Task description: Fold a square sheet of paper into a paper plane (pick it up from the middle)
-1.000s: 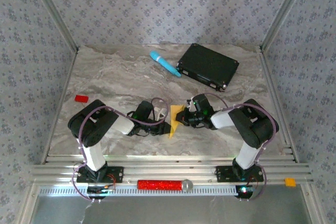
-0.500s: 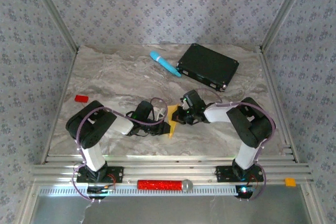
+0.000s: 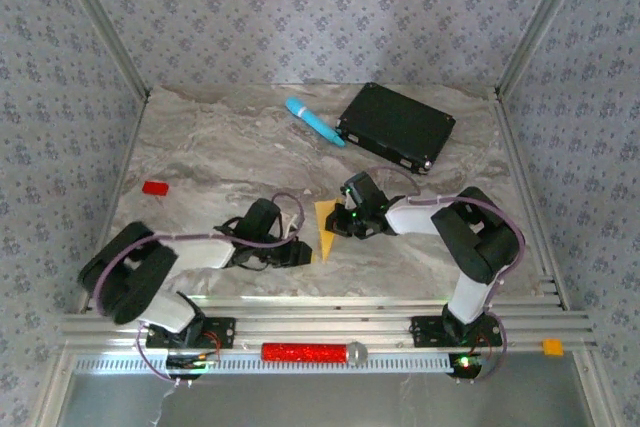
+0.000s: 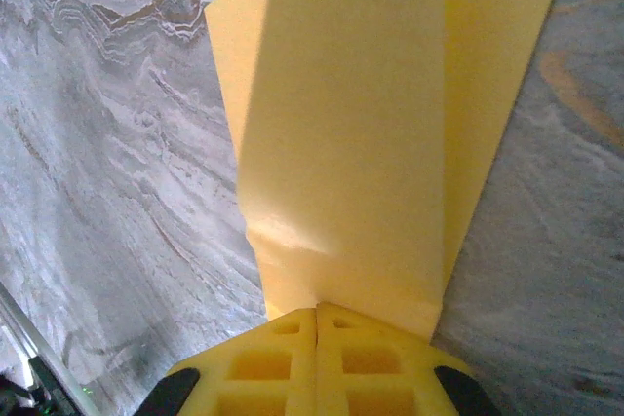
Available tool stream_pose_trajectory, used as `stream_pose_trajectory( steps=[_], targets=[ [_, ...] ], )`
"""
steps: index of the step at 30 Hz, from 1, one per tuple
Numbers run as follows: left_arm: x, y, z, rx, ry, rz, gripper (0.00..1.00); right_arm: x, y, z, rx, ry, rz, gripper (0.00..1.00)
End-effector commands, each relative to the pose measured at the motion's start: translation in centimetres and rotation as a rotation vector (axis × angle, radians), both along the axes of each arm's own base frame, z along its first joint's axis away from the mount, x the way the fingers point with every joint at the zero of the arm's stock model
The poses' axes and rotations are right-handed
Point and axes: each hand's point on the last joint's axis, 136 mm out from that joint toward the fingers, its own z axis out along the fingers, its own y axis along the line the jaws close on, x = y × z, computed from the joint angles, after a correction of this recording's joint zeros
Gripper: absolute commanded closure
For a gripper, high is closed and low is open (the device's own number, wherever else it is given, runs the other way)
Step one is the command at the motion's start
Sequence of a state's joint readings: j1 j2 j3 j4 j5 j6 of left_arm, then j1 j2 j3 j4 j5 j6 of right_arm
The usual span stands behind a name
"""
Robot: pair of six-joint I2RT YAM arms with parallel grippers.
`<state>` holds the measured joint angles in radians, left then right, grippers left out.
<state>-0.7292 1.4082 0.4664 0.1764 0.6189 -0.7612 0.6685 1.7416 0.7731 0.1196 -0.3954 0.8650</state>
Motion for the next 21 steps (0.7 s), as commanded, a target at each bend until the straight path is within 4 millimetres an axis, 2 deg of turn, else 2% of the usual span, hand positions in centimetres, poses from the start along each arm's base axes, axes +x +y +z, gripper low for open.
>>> stream_pose_trajectory(
  steps=[1,6,9,14,21],
  targets=[
    [1.0,0.5,1.9,0.01,-0.04,0.051,0.86,-3.8,-3.3,-4.2,-0.154,0.151,-0.058,0.98],
    [2.3,-1.0,4.0,-0.072,-0.026,0.042,0.97,-4.2,-3.4,-3.8,-0.158,0.159,-0.159,1.0],
    [2.7,-2.4,4.4,-0.12,0.009,0.022,1.0,-4.3,-3.5,-3.9,-0.131,0.164,-0.24,1.0],
    [3.0,-3.8,3.9,-0.139,0.047,-0.017,1.0,-4.4,-3.3,-3.8,-0.118,0.166,-0.264,1.0],
    [3.3,-4.6,1.6,-0.085,0.114,-0.017,1.0,-4.6,-3.2,-3.8,-0.116,0.171,-0.261,1.0]
  ],
)
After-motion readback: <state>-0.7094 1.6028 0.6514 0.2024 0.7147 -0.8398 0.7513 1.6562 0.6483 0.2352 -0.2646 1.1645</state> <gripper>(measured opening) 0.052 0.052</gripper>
